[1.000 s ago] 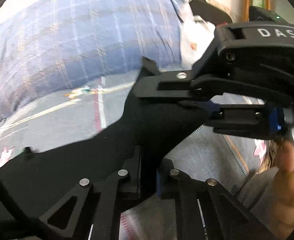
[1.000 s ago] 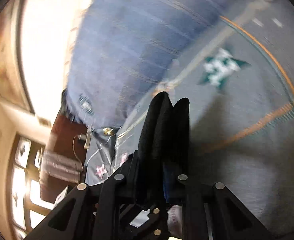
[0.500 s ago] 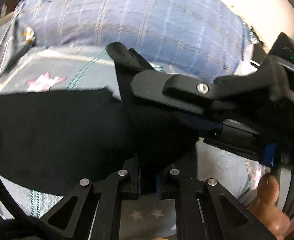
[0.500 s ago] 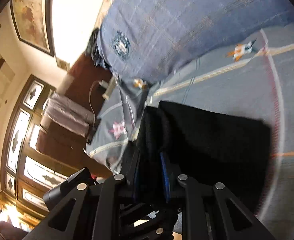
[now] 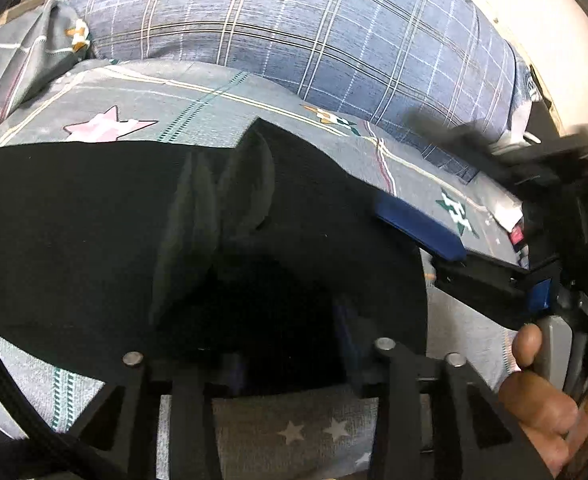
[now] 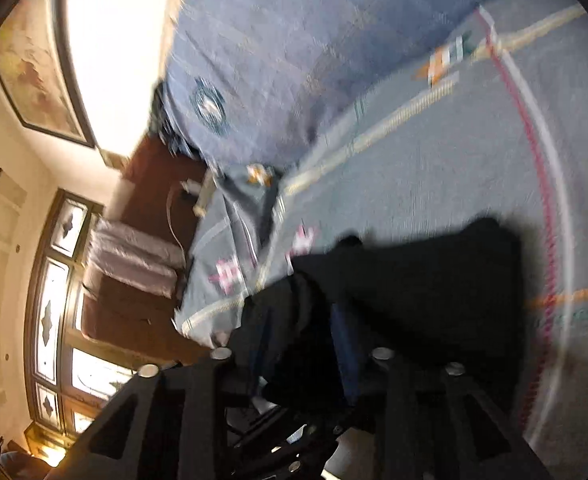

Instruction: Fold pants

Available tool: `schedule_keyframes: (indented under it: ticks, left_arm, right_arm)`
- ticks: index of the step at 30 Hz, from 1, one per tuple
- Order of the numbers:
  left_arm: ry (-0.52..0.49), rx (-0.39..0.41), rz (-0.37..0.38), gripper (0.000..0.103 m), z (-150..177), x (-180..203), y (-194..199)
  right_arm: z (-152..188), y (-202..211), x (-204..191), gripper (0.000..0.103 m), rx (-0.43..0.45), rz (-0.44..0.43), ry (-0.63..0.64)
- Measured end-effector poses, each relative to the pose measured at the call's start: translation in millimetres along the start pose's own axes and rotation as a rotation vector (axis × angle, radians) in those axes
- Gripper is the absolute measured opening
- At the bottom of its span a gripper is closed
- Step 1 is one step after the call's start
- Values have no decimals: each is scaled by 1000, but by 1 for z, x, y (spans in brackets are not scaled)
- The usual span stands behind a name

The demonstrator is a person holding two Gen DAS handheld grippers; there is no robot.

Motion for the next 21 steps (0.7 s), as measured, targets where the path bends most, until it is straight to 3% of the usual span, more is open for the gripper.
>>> schedule_keyframes:
  ticks: [1,2,6,8,9,10,13,16,21]
  left_arm:
    - [11,9,2,41,-1,-2,2]
    - [18,21,-5,41,1,-5,7]
    - [73,25,-1,41,2,-21,12]
    - [81,29,-7,29,5,-25,19]
    - [77,30,-20,13,5,-24,21]
    - [71,30,-25,12,4,-23,23]
    - [67,54,-38,11,6,-22,32]
    - [87,11,-85,11,14,-32,25]
    - [115,-9,-57,14,17,-43,16]
  right_arm:
    - [-1,11,-1,73,50,8,-1]
    - [-2,17,-1,75,77,13,-2]
    - [-2,31,12,75,126,53,-44]
    - [-1,31,17,75,134,100,-56]
    - [-1,29,18,75,130,120,-52]
    - [0,27,17,75,131,137,-45]
    - [2,27,13,75,139,197,-11]
    - [7,33,8,75,156,257,18]
    - [13,57,24,75,190,328,-62]
Point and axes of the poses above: each gripper's, at about its wrist camera, not at the fingertips, and y roughly against the way its jaws point, x to its right, z to its underside, the point moved 2 cm from there along -y, roughly the way its jaws point, and after that the axes turned 13 degrees about -x, right-handed, at the moved point
